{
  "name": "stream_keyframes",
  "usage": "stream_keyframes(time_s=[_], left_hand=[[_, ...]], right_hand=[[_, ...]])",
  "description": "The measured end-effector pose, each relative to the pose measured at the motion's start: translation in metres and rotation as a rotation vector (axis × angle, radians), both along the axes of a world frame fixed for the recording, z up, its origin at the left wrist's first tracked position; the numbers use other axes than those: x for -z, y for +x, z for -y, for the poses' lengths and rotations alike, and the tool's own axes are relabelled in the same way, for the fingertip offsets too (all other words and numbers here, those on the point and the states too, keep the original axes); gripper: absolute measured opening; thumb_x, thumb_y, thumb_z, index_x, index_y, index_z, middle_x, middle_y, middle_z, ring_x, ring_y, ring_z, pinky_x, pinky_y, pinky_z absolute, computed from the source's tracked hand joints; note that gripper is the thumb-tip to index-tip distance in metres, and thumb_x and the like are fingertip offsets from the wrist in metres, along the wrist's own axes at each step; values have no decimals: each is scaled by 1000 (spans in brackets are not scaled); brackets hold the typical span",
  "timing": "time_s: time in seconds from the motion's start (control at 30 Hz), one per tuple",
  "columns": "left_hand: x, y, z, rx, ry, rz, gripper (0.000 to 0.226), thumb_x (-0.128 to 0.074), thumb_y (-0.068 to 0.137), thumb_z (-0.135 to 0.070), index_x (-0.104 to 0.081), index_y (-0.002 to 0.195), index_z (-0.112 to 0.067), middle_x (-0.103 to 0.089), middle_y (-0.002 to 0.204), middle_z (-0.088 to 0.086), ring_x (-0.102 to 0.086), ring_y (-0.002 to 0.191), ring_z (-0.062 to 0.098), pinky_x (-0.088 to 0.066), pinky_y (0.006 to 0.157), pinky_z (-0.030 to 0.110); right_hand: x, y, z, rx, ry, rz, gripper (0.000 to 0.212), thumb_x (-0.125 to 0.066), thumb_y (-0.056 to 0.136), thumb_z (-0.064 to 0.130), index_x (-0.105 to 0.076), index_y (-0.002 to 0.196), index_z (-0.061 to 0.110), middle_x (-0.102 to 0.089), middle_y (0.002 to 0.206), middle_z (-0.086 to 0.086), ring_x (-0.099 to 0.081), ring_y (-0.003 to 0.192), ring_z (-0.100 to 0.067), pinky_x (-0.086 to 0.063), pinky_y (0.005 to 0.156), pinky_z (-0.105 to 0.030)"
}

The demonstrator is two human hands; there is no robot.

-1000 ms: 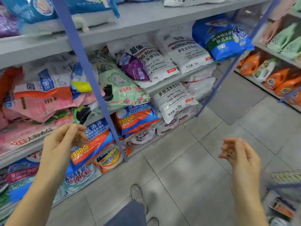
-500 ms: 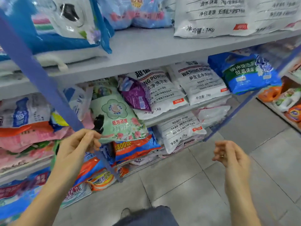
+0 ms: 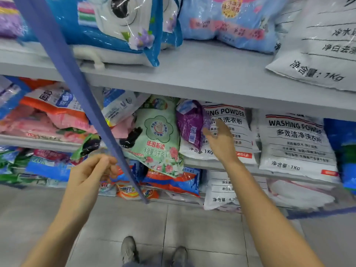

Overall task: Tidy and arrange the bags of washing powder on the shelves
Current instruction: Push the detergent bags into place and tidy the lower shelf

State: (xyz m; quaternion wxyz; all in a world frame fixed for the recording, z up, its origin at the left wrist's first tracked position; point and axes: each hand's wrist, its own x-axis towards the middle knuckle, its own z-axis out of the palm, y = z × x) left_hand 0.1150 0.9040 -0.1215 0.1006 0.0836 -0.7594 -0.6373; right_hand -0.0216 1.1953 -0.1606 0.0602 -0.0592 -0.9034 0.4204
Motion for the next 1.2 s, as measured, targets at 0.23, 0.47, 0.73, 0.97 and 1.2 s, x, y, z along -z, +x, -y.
stream_keyframes(time_s=[0.23,0.47,0.73,0.97,1.2], left_hand=[[-10,35,-8,-110,13,-11,29,-46,94,-19,-69,76,-21,-60,60,2,-54,57,11,-44,55,18],[-6,53,-9,-184,5,25,34,-47,95,-13,-70,74,-24,-63,63,7,-55,56,12,-44,53,21],[-6,34,-32,-68,151,142,21,-56,79,-32,-70,77,-18,-65,71,9,-61,66,20,-51,57,23],[19,-10,-97,286,1086,798,79,-53,67,-70,-67,112,-7,-64,118,25,-62,106,44,-58,77,48],[17,-15,-97,457,1399,649,81,-39,84,-67,-63,119,2,-56,129,27,-57,114,45,-49,89,56]], right_hand=[[11,-76,15,-47,219,66,54,-49,91,52,-55,114,4,-63,110,-15,-60,102,-31,-44,79,-30],[15,-79,22,-46,175,-20,33,-54,94,26,-58,110,-2,-63,111,-18,-60,101,-33,-46,82,-33],[-16,-2,4,-90,-251,-210,13,-59,90,15,-54,101,12,-59,89,2,-61,86,-24,-52,75,-38],[-50,82,6,-492,141,-613,11,-51,79,1,-60,86,-1,-60,83,-8,-50,81,-10,-47,67,-29],[-37,132,6,-682,167,-870,20,-56,87,-3,-48,85,16,-70,86,-7,-62,92,-16,-49,92,-39]])
